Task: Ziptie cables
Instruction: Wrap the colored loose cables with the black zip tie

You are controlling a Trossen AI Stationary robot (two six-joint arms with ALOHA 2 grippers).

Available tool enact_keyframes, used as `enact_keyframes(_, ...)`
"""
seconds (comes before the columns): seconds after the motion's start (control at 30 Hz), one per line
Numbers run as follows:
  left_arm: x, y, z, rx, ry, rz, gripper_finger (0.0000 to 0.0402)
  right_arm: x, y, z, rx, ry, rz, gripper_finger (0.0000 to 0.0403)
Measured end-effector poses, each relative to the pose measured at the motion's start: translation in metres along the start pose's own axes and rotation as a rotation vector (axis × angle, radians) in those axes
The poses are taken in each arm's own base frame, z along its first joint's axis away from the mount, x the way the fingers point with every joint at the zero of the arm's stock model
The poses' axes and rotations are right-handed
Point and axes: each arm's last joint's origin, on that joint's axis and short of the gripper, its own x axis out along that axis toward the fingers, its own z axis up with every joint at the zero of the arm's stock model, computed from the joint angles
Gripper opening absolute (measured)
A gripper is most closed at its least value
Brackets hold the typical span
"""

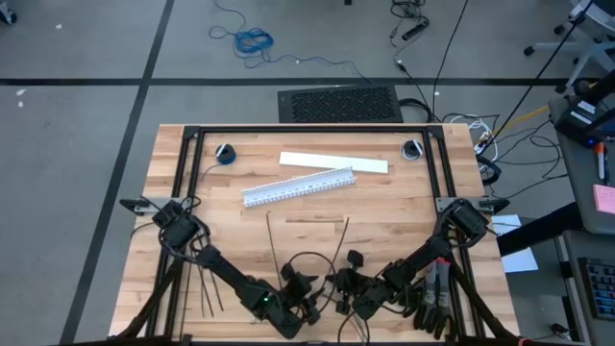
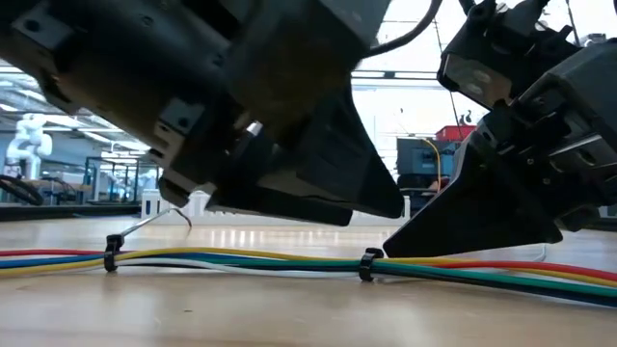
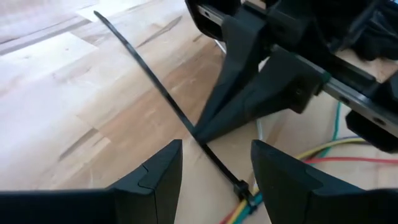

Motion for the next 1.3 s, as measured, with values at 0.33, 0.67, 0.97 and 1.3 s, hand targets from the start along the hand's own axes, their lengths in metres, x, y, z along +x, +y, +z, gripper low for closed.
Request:
enact_keyframes(0.33, 0.009, 0.01, 0.0, 0.004, 0.073, 0.036, 0.0186, 0.0, 0.0, 0.0, 0.002, 0.004, 0.003, 0.0)
enact_keyframes(0.67, 0.01, 0.014, -0.001, -0.014, 0.131, 0.039, 0.0186, 0.001, -0.001, 0.0, 0.002, 0.007, 0.002, 0.0)
enact_keyframes(0.97, 0.008, 0.012, -0.002, -0.017, 0.177, 0.005, 0.0186, 0.004, -0.004, 0.002, 0.023, 0.027, 0.0, 0.0)
enact_keyframes(1.3, 0.005, 0.008, -0.004, -0.023, 0.214, -0.036, 0.0186, 0.004, -0.005, 0.001, 0.033, 0.032, -0.006, 0.0)
